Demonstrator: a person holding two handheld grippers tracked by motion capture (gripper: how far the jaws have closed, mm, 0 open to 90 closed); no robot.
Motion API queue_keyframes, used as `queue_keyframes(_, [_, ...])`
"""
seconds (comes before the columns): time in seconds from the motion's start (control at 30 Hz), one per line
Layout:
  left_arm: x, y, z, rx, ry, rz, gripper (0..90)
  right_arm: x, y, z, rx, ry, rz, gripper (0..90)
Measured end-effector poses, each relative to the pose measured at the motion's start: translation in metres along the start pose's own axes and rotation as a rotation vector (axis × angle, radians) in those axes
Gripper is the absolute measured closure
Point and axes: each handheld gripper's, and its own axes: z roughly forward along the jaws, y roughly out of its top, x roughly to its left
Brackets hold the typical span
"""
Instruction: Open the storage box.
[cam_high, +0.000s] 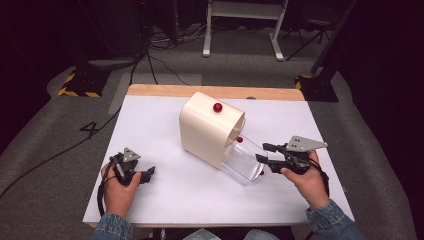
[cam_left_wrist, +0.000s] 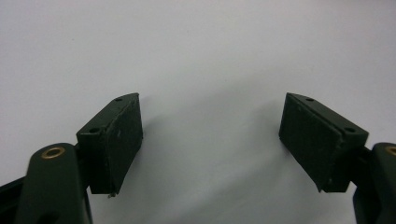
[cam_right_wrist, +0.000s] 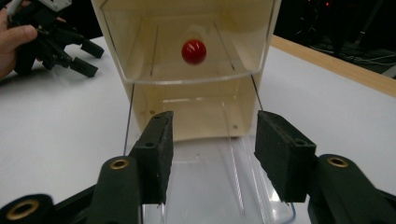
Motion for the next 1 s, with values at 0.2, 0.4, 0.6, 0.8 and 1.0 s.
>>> queue_keyframes(0.2, [0.000,0.000,0.000,0.000,-0.001,-0.002,21.8,0.002,0.016,0.022,-0.009,0.036,-0.006,50.5])
queue_keyframes(0.4, [-0.001,0.000,0.000,-0.003,0.001,-0.001,21.8,0.006,0.022,0.041,-0.022,0.046,-0.034,58.3])
queue_keyframes(0.6, [-0.001,-0.001,0.000,-0.004,0.002,-0.001,21.8,0.007,0.024,0.049,-0.040,0.042,-0.040,70.1])
queue_keyframes(0.8, [-0.001,-0.001,0.000,-0.004,0.003,0.000,21.8,0.002,0.023,0.052,-0.054,0.062,-0.011,74.0])
queue_keyframes(1.0, [-0.001,-0.001,0.000,-0.004,0.003,0.000,21.8,0.003,0.023,0.049,-0.062,0.055,-0.025,74.5])
